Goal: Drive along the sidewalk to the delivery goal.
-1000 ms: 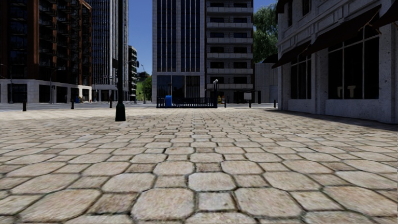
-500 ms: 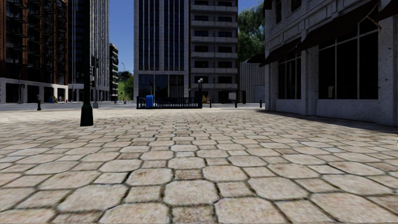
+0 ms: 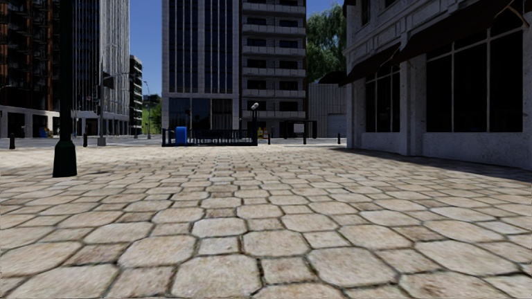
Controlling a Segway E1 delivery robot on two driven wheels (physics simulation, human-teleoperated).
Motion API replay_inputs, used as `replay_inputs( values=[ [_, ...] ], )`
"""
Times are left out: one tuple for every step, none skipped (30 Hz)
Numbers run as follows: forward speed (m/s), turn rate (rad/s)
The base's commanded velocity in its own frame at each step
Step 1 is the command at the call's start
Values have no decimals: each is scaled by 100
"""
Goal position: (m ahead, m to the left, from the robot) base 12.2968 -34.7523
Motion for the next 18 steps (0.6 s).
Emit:
replay_inputs(
  values=[
    [200,0],
    [200,0],
    [200,0],
    [200,0],
    [200,0],
    [200,0],
    [200,0],
    [200,0],
    [200,0],
    [200,0],
    [200,0],
    [200,0],
    [200,0],
    [200,0],
    [200,0],
    [200,0],
    [200,0],
    [200,0]
  ],
)
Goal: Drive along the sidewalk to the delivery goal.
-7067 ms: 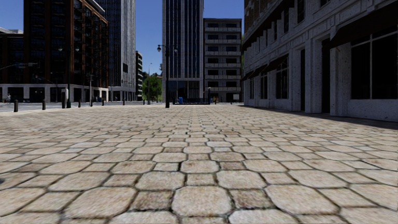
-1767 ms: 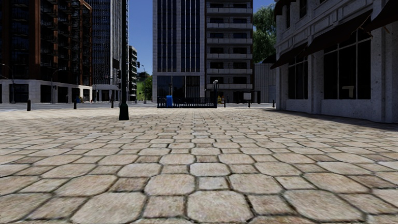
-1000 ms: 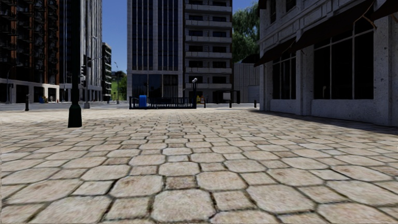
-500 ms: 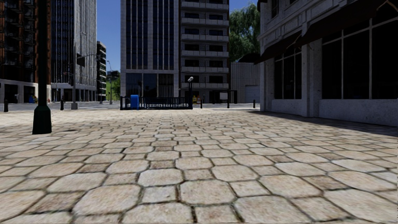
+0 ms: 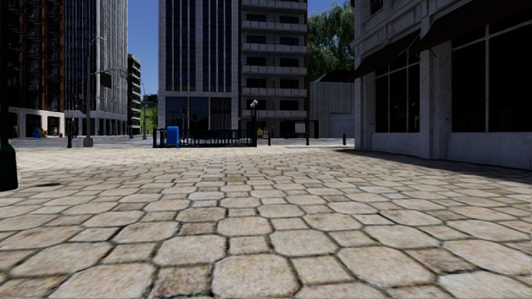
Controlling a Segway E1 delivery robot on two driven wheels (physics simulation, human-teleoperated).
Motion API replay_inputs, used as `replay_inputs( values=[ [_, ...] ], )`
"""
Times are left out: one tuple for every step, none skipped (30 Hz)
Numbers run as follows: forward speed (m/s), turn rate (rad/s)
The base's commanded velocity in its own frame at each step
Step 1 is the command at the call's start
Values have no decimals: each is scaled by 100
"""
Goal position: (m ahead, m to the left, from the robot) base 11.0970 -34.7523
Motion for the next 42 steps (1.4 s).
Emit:
replay_inputs(
  values=[
    [200,0],
    [200,0],
    [200,0],
    [200,0],
    [200,0],
    [200,0],
    [200,0],
    [200,0],
    [200,0],
    [200,0],
    [200,0],
    [200,0],
    [200,0],
    [200,0],
    [200,0],
    [200,0],
    [200,0],
    [200,0],
    [200,0],
    [200,0],
    [200,0],
    [200,0],
    [200,0],
    [200,0],
    [200,0],
    [200,0],
    [200,0],
    [200,0],
    [200,0],
    [200,0],
    [200,0],
    [200,0],
    [200,0],
    [200,0],
    [200,0],
    [200,0],
    [200,0],
    [200,0],
    [200,0],
    [200,0],
    [200,0],
    [200,0]
  ],
)
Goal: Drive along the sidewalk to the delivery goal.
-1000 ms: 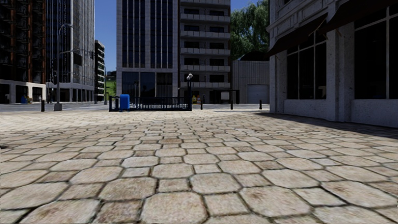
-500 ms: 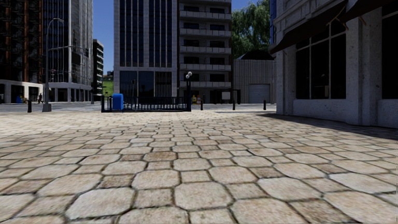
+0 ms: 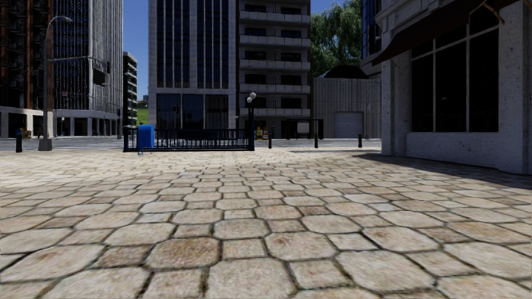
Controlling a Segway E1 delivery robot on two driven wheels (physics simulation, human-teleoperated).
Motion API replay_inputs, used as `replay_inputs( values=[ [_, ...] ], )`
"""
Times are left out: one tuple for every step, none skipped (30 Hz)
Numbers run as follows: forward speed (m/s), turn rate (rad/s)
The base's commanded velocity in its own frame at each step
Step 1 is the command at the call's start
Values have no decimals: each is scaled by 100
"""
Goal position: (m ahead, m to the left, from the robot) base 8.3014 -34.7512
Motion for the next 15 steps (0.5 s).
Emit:
replay_inputs(
  values=[
    [200,0],
    [200,0],
    [200,0],
    [200,0],
    [200,0],
    [200,0],
    [200,0],
    [200,0],
    [200,0],
    [200,0],
    [200,0],
    [200,0],
    [200,0],
    [200,0],
    [200,0]
  ],
)
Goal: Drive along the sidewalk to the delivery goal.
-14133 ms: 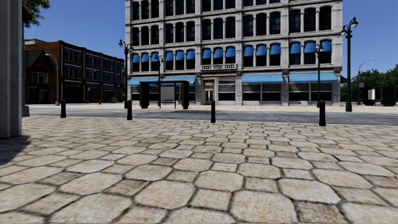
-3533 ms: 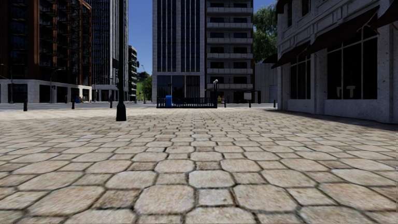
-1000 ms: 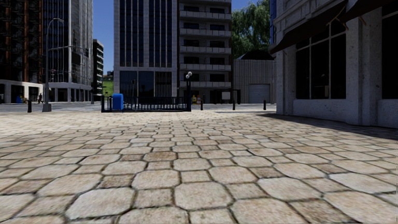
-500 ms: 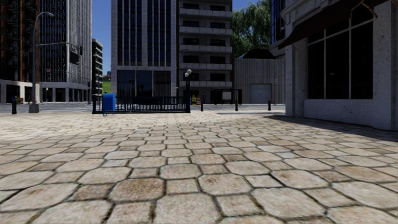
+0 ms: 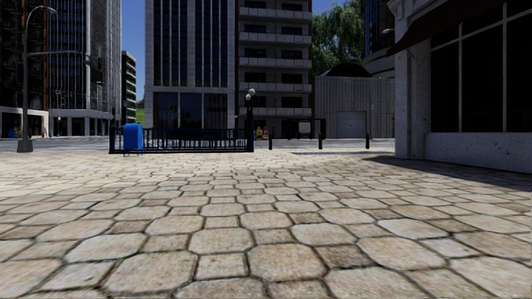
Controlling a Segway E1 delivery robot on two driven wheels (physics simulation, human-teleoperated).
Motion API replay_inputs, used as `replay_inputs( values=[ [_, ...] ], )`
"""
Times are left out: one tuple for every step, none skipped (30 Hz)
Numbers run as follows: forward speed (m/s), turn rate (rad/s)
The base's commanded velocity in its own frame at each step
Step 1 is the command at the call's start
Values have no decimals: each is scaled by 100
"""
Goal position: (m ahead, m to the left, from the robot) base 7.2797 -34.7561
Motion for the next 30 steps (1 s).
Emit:
replay_inputs(
  values=[
    [200,0],
    [200,0],
    [200,0],
    [200,0],
    [200,0],
    [200,0],
    [200,0],
    [200,0],
    [200,0],
    [200,0],
    [200,0],
    [200,0],
    [200,0],
    [200,0],
    [200,0],
    [200,0],
    [200,0],
    [200,0],
    [200,0],
    [200,0],
    [200,0],
    [200,0],
    [200,0],
    [200,0],
    [200,0],
    [200,0],
    [200,0],
    [200,0],
    [200,0],
    [200,0]
  ],
)
